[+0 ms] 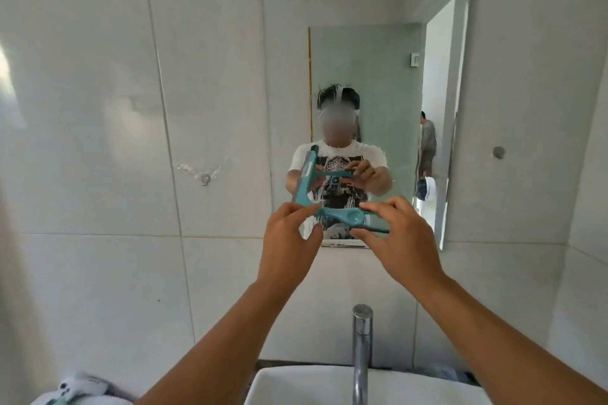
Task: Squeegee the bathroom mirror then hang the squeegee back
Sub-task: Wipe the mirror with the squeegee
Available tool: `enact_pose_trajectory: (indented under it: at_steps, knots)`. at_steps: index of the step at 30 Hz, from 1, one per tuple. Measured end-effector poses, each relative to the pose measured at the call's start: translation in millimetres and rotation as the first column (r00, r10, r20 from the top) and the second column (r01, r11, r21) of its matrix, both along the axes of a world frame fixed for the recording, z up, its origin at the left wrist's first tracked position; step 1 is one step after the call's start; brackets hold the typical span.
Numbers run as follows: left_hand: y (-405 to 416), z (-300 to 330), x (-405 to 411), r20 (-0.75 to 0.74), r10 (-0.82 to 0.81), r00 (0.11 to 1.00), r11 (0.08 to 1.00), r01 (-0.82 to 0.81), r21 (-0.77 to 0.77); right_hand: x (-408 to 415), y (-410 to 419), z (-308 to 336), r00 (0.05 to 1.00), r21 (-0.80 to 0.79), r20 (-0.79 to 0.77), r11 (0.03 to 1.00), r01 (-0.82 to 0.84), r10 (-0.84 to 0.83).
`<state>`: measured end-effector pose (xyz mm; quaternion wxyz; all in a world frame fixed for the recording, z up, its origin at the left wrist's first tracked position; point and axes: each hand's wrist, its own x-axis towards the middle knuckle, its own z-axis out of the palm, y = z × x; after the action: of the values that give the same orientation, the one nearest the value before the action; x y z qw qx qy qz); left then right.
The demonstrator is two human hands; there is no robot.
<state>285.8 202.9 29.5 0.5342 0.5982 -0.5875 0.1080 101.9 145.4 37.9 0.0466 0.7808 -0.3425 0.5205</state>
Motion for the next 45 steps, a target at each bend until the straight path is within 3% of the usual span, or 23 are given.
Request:
enact_pose_trajectory:
  at_steps: [2, 5, 10, 13, 16, 21, 30, 38, 41, 45]
  knots:
    - [0.7, -3.8, 9.1, -0.053, 0.094, 0.994, 0.996, -0.094, 0.01, 17.8, 4.0, -4.9, 0.996, 0.062, 0.087, 0.998, 0.002, -0.007]
    - [0.2, -4.2, 28.4, -0.012, 0.24, 0.971, 0.971, -0.24, 0.02, 38.9, 8.7, -13.7, 0.984, 0.125, 0.179, 0.992, -0.026, 0.004]
    - [-3.8, 3.5, 64.2, -0.016, 0.192, 0.981, 0.981, -0.192, 0.001, 58.6, 17.5, -26.7, 0.968, 0.144, 0.252, 0.988, -0.06, 0.022]
    - [-2.6, 8.7, 76.5, 0.188, 0.196, 0.962, 0.98, -0.185, -0.077, 65.9, 19.8, -34.9, 0.962, 0.15, 0.271, 0.988, -0.045, 0.003]
    - [-5.1, 13.0, 85.1, 0.419, 0.225, 0.88, 0.973, -0.182, -0.141, 70.7, 18.4, -42.8, 0.961, 0.182, 0.276, 0.983, -0.025, -0.027]
    - [-15.3, 17.6, 89.1, 0.571, 0.217, 0.792, 0.973, -0.128, -0.192, 73.3, 18.3, -48.1, 0.959, 0.23, 0.27, 0.973, 0.019, -0.082]
    - [-38.0, 32.0, 78.5, 0.607, 0.232, 0.76, 0.951, -0.046, -0.306, 75.9, 22.3, -37.7, 0.995, 0.226, 0.097, 0.974, 0.002, -0.025]
    - [-55.8, 47.9, 73.1, 0.571, 0.293, 0.767, 0.914, -0.048, -0.404, 84.4, 5.1, -22.9, 0.989, 0.09, 0.119, 0.993, 0.082, -0.092]
    - [-61.2, 56.2, 73.9, 0.496, 0.301, 0.815, 0.914, -0.097, -0.395, 88.3, -6.2, -7.0, 0.985, 0.065, 0.137, 0.994, 0.093, -0.101]
    - [-63.2, 62.4, 78.3, 0.28, 0.308, 0.909, 0.89, -0.172, -0.422, 89.1, -24.9, 25.7, 0.984, -0.01, 0.14, 0.994, 0.113, -0.11]
